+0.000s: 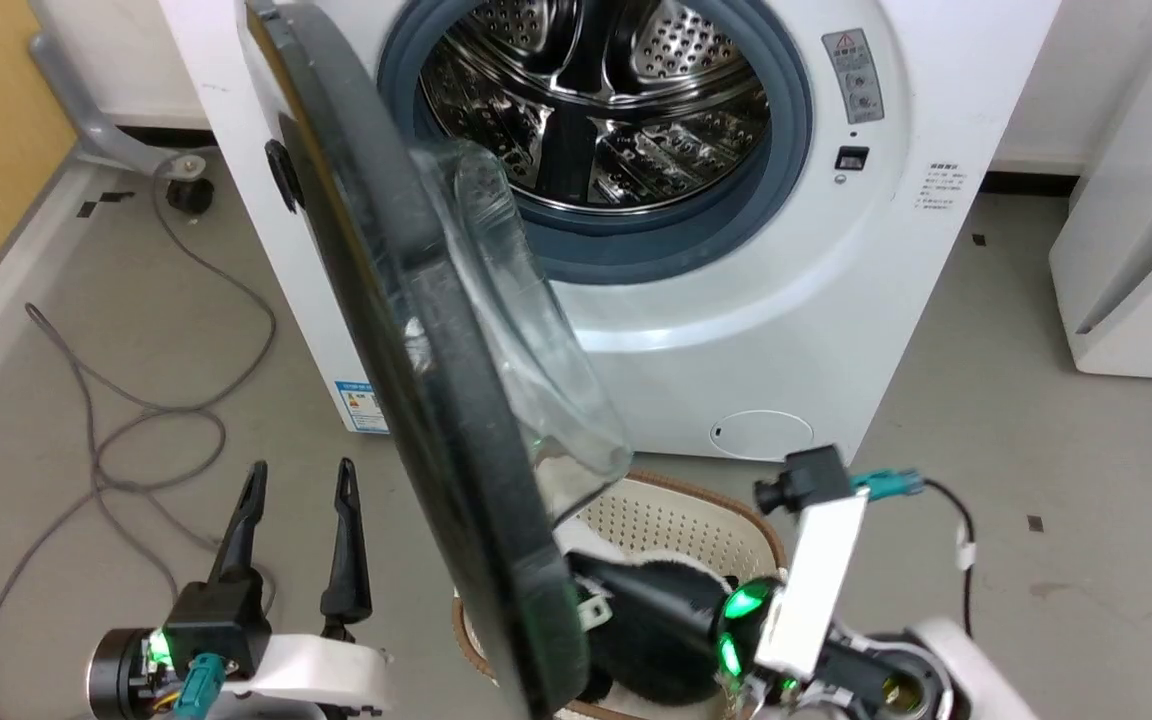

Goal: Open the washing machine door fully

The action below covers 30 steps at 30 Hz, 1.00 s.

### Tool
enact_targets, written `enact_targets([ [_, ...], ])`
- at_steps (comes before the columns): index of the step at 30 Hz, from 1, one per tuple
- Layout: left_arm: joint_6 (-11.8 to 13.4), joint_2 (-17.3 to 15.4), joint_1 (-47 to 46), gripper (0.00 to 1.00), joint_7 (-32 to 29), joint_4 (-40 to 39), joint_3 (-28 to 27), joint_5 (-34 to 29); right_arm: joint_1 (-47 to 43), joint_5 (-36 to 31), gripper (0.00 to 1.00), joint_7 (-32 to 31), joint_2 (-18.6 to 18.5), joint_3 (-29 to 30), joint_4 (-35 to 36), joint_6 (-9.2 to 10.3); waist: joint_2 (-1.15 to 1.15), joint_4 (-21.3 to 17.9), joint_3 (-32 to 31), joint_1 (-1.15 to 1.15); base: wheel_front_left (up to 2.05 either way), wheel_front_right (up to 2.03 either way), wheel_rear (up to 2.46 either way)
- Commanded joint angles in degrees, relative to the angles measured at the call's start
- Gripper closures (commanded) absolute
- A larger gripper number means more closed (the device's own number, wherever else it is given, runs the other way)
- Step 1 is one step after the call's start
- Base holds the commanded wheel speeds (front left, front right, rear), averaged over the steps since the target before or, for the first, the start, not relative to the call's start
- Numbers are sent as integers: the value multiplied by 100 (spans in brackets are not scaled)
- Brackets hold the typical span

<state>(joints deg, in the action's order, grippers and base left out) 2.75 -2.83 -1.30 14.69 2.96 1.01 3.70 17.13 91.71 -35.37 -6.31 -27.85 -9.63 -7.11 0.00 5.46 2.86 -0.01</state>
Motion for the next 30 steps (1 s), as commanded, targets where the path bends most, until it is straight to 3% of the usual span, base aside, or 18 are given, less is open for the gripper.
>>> enact_targets([
  [1,-38,-5,70,0,30,23,-6,-10,-124,-50,100,26,62,-62,41,-37,0,3,-15,1,0,0,0],
  [8,-25,-5,189,0,30,83,-37,-15,-324,-335,100,579,89,67,296,-37,0,-63,-182,1,0,0,0],
  [18,-25,-5,363,0,30,93,-173,-8,-531,-1253,100,2758,-158,768,1087,-37,0,-332,-371,1,0,0,0],
  [25,-7,-5,437,0,30,51,-271,-6,-588,-2963,100,4775,-854,846,986,-37,0,-520,-436,1,0,0,0],
  [28,0,-5,472,0,30,25,-314,-3,-669,-3836,100,5010,-946,1151,817,-37,0,-595,-438,1,0,0,0],
  [30,-2,-5,488,0,30,12,-340,-3,-743,-4413,100,5030,-804,1595,874,-37,0,-639,-429,1,0,0,0],
])
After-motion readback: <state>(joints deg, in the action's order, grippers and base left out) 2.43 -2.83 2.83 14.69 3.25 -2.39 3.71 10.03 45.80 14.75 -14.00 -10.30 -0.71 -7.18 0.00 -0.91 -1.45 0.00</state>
